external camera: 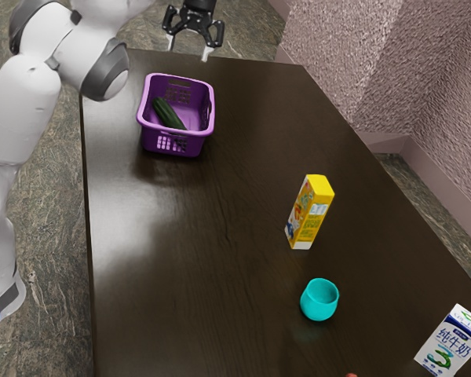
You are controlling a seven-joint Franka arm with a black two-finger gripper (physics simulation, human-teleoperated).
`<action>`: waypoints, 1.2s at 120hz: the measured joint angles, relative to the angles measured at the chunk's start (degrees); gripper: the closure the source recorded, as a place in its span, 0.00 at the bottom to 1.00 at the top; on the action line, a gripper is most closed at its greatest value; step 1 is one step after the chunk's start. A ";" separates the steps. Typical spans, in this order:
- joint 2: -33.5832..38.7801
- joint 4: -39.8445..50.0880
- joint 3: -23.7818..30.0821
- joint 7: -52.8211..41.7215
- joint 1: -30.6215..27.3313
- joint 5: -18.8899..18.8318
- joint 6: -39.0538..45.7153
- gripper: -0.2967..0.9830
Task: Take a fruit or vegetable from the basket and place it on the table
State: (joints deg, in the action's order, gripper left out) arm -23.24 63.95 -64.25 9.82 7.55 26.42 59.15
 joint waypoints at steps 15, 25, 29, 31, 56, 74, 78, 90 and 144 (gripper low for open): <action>-0.15 0.23 -0.23 2.89 -0.03 1.65 8.09 0.23; 0.03 0.31 -0.32 4.61 0.05 2.11 11.30 0.23; 0.46 -2.51 -1.28 5.31 0.12 1.77 12.28 0.23; 0.80 -4.36 -1.73 5.67 0.24 1.35 12.70 0.23; 4.22 -1.20 -3.20 15.99 13.01 -3.22 12.36 0.23; 4.58 12.12 -24.95 24.57 38.97 -3.78 12.10 0.24; 4.62 14.44 -27.26 26.37 41.59 -3.78 12.11 0.24; 4.57 17.73 -30.27 29.86 45.30 -4.79 12.03 0.24; -1.44 30.03 -51.78 22.74 64.05 -6.16 12.65 0.23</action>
State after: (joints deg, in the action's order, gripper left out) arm -24.68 93.98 -116.03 32.56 71.60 20.26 71.80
